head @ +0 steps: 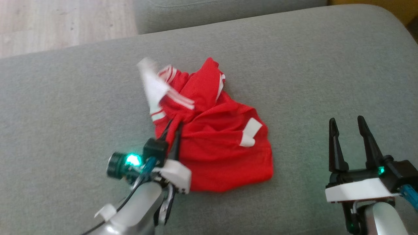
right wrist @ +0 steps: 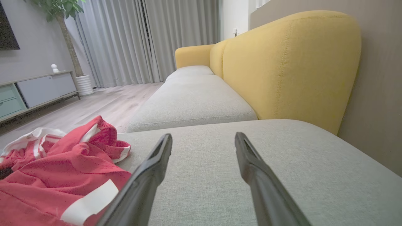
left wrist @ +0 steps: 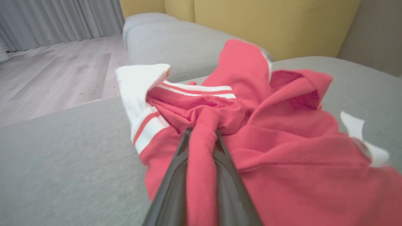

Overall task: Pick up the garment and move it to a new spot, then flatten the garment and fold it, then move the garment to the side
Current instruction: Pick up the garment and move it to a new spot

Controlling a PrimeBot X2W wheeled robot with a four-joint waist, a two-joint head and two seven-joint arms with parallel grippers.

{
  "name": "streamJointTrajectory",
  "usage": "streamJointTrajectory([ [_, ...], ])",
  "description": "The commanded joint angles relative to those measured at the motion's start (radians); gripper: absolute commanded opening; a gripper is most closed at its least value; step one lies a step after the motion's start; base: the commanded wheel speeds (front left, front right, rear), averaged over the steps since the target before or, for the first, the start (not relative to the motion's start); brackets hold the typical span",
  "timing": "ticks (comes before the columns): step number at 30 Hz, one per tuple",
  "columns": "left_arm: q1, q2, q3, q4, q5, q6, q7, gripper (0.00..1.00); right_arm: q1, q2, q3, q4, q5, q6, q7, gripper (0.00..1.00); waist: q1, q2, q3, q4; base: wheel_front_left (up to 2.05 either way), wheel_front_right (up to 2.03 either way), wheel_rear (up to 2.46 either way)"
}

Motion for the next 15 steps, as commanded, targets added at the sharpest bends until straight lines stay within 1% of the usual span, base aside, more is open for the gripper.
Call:
streamJointTrajectory([
  [1, -0.031, 0.020, 0.042, -0.031, 0.010, 0.008, -0.012, 0.40, -0.014, -0.005, 0.020, -0.030, -0.003, -0.001, -0.005, 1.00, 0.0000, 0.0000, -0.004, 0.009, 0.00, 0.00, 0.00],
  [2, -0.013, 0.029, 0.045, -0.032, 0.011, 0.013, -0.012, 1.00, -0.014, -0.005, 0.019, -0.030, -0.004, -0.001, -0.005, 1.00, 0.0000, 0.0000, -0.007, 0.015, 0.00, 0.00, 0.00],
  [6, -0.005, 0.050, 0.044, -0.069, 0.048, 0.031, -0.012, 1.00, -0.015, -0.005, 0.014, -0.029, -0.007, -0.001, -0.005, 1.00, 0.0000, 0.0000, -0.018, 0.035, 0.00, 0.00, 0.00],
  [10, -0.069, 0.044, 0.028, -0.129, 0.098, 0.051, -0.004, 1.00, -0.014, -0.005, 0.017, -0.025, -0.009, -0.001, -0.005, 1.00, 0.0000, 0.0000, -0.027, 0.043, 0.00, 0.00, 0.00],
  [12, -0.120, 0.028, 0.010, -0.148, 0.119, 0.048, 0.022, 1.00, -0.012, -0.005, 0.022, -0.024, -0.010, -0.001, -0.005, 1.00, 0.0000, 0.0000, -0.030, 0.043, 0.00, 0.00, 0.00],
  [15, -0.199, -0.007, -0.026, -0.132, 0.136, 0.023, 0.102, 1.00, -0.013, -0.005, 0.036, -0.024, -0.011, -0.001, -0.005, 1.00, 0.0000, 0.0000, -0.026, 0.032, 0.00, 0.00, 0.00],
])
